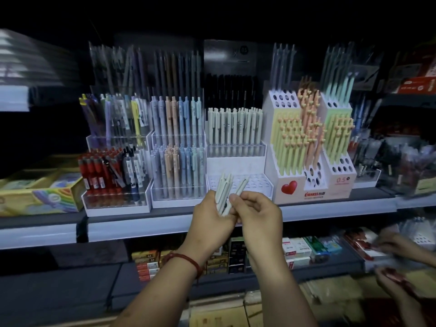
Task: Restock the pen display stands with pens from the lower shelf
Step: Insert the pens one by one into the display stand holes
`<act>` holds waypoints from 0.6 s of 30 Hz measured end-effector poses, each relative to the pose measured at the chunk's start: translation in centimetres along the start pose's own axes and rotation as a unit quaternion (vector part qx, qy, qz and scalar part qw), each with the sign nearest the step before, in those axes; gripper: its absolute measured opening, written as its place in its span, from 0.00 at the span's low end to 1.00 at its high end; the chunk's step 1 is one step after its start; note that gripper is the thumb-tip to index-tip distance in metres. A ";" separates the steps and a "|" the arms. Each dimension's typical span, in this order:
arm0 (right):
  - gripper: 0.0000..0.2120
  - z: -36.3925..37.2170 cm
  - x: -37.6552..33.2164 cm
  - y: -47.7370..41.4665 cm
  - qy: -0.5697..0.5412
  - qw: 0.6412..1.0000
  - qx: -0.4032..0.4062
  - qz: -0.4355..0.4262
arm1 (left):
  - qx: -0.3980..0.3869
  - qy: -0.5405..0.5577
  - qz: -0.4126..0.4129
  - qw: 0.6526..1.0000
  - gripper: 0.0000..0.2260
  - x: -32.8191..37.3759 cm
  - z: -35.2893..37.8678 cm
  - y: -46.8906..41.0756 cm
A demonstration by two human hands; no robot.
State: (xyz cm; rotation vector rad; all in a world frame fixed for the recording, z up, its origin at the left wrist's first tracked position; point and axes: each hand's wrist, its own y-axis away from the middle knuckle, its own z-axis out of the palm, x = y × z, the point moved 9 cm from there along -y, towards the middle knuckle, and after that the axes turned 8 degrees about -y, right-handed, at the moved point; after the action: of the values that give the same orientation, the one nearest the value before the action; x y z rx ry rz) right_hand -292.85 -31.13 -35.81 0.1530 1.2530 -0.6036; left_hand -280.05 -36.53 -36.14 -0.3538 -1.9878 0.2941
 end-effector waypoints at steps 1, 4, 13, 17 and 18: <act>0.04 -0.1 0.0 0.1 -0.012 1.000 0.004 0.003 | 0.004 0.001 -0.003 1.000 0.06 0.0 -0.2 0.2; 0.04 -0.2 0.1 0.3 -0.031 0.999 0.019 0.000 | -0.006 0.012 -0.007 1.000 0.08 0.0 -0.3 0.5; 0.04 3.8 -9.4 -6.9 -0.005 0.986 0.020 -0.163 | 0.040 -0.013 -0.024 0.999 0.13 -1.5 -3.6 -2.4; 0.03 9.0 -12.2 -11.4 0.087 0.974 -0.034 -0.207 | 0.044 0.069 -0.054 0.995 0.13 -2.4 -4.5 -4.4; 0.03 10.0 -12.3 -12.4 0.114 0.969 -0.041 -0.215 | 0.042 0.093 -0.058 0.993 0.13 -2.6 -4.6 -4.9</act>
State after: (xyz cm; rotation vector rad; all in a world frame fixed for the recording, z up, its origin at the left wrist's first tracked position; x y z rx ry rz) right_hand -292.90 -41.52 -18.56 -0.1270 1.5464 -0.9249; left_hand -275.39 -41.79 -34.62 -0.2027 -1.7996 0.2613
